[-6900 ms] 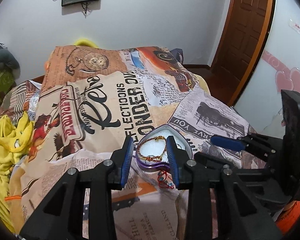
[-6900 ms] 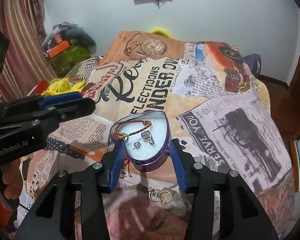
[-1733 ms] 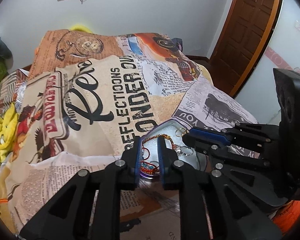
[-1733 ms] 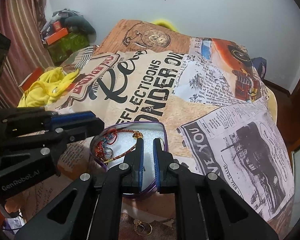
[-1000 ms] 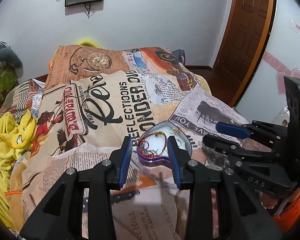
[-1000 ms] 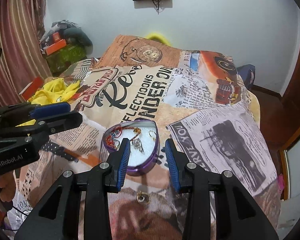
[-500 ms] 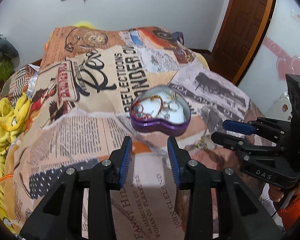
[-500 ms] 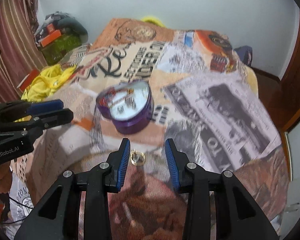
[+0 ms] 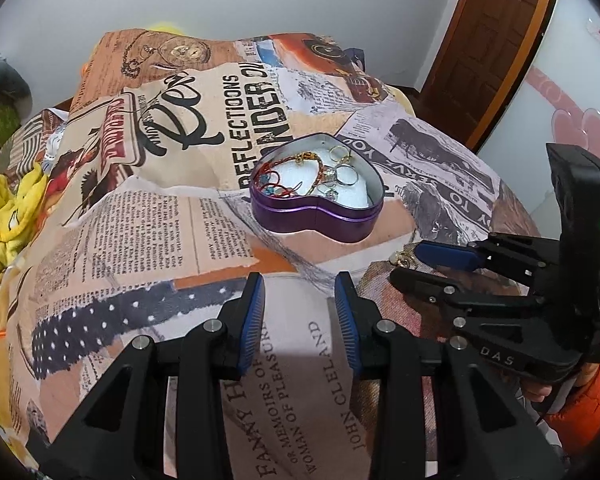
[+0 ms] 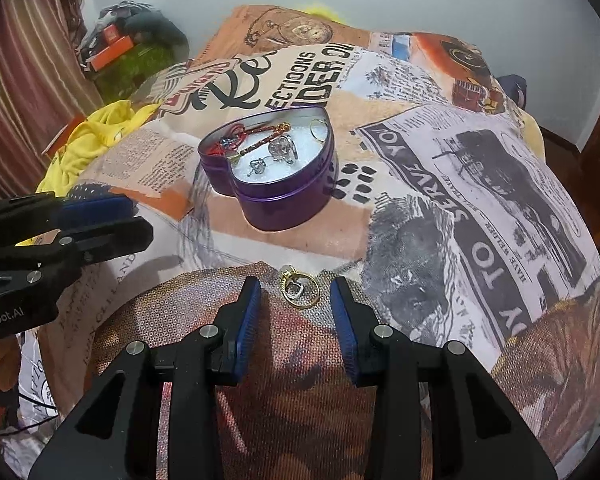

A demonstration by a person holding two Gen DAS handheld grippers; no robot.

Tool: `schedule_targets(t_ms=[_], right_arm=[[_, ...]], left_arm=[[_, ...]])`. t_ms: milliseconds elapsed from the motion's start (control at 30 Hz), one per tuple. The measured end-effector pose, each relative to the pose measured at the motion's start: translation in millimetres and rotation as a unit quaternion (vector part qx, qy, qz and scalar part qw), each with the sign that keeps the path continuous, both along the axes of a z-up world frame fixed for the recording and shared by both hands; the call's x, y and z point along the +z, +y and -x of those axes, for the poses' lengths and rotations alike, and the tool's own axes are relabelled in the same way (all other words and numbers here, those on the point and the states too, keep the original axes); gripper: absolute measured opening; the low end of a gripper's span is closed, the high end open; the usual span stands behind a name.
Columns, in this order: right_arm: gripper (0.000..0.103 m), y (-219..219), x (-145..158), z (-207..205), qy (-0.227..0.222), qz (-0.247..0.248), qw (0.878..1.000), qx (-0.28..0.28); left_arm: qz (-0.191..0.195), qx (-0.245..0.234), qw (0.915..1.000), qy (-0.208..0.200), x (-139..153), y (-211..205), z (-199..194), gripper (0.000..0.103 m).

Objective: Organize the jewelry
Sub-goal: 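Lower the left tool to a small silver ring while the right tool approaches a gold ring, then grasp the silver ring with the left tool while the right tool grasps the gold ring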

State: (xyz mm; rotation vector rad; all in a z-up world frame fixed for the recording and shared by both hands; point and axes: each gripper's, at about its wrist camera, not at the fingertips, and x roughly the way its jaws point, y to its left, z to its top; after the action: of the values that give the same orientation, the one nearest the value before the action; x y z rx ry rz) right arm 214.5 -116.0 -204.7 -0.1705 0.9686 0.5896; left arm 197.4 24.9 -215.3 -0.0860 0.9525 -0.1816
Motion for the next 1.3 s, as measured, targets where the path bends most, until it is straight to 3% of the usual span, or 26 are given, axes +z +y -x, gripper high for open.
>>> schedule_targets(t_ms=[100, 233, 300, 700, 767, 833, 900, 933, 1300], right_arm=[[0.016, 3.2, -1.4, 3.4, -0.006, 0.002, 1.000, 0.011], [0.015, 3.0, -0.9, 4.5, -0.005, -0.011, 1.000, 0.017], [0.006, 1.0, 0.7, 4.7, -0.004, -0.020, 1.000, 0.017], [0.007, -28.0, 16.4, 0.4, -0.019, -0.024, 0.999, -0.020], [0.009, -35.2, 16.8, -3.1, -0.009, -0.030, 0.999, -0.029], [0.018, -43.3, 16.0, -6.9, 0.004, -0.038, 0.999, -0.039], [0.037, -49.4, 15.8, -8.5, 0.008, -0.045, 0.998, -0.047], [0.040, -51.8, 16.5, -7.8, 0.007, -0.048, 0.998, -0.049], [0.041, -42.8, 15.0, -3.5, -0.009, -0.029, 0.999, -0.032]], left_arm=[[-0.004, -0.007, 1.0000, 0.000, -2.0, -7.1, -2.2, 0.036], [-0.013, -0.019, 0.9997, 0.001, -3.5, -17.1, -4.2, 0.036], [-0.015, -0.024, 0.9996, 0.003, -4.0, -21.1, -5.1, 0.036], [-0.010, -0.075, 0.9969, 0.022, -12.2, -57.6, -15.3, 0.036], [-0.015, -0.086, 0.9959, 0.025, -15.0, -65.3, -17.5, 0.035], [-0.021, -0.092, 0.9953, 0.025, -17.4, -70.2, -18.8, 0.029], [-0.024, -0.100, 0.9941, 0.033, -21.7, -75.1, -21.3, 0.017], [-0.025, -0.101, 0.9939, 0.036, -23.9, -76.7, -22.5, 0.017], [-0.006, -0.088, 0.9953, 0.040, -30.5, -75.9, -37.0, 0.014]])
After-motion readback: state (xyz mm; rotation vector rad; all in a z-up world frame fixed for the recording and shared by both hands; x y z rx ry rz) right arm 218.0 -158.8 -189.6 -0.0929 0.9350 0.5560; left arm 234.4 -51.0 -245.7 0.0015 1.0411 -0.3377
